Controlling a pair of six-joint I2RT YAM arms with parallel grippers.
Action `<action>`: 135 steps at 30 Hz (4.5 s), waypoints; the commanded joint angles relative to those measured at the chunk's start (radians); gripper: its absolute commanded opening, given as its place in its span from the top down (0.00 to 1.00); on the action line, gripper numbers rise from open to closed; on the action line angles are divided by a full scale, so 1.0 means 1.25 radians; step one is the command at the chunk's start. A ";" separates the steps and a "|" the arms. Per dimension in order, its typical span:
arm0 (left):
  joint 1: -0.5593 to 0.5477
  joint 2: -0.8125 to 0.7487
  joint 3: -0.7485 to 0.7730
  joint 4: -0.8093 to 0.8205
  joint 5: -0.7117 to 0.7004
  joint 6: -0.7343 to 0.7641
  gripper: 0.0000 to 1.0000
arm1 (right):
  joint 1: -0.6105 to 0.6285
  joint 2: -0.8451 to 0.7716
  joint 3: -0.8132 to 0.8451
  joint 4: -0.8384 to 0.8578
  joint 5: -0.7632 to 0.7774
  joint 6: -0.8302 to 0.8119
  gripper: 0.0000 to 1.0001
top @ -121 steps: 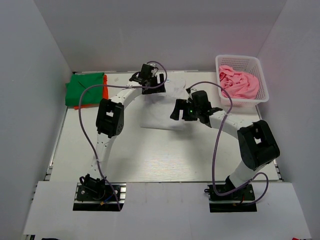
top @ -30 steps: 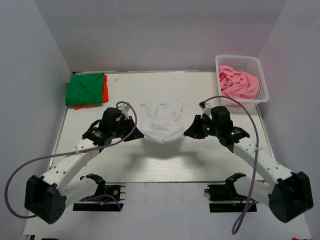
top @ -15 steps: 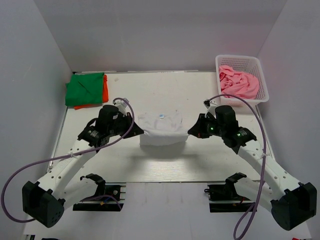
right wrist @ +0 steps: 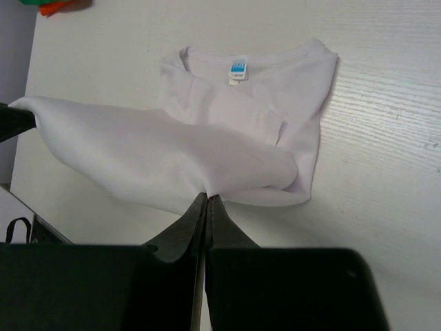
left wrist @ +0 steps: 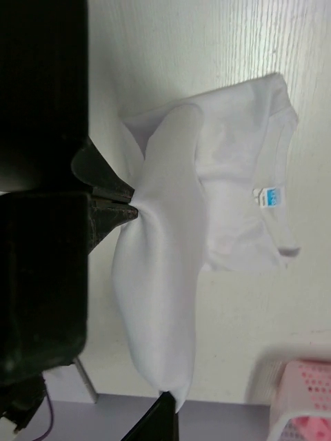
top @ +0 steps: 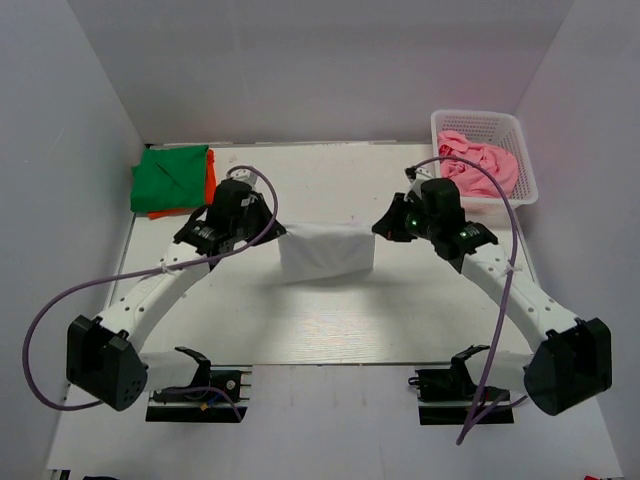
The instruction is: Fold and stack the t-shirts
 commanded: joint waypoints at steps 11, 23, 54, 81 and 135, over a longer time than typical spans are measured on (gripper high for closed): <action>0.021 0.285 0.230 -0.078 -0.268 -0.047 1.00 | -0.066 0.280 0.194 0.080 -0.049 -0.018 1.00; 0.061 0.491 0.355 -0.096 -0.275 -0.053 0.47 | -0.109 0.591 0.413 0.059 -0.172 -0.036 1.00; 0.022 0.582 0.145 0.037 -0.065 0.052 0.16 | -0.106 0.052 -0.080 0.045 0.003 -0.045 0.09; 0.120 0.603 0.533 0.059 -0.572 0.696 1.00 | -0.112 0.034 -0.082 0.011 0.161 -0.094 0.09; 0.402 0.688 0.710 0.199 -0.635 0.935 1.00 | -0.106 0.223 0.059 -0.021 0.101 -0.092 0.09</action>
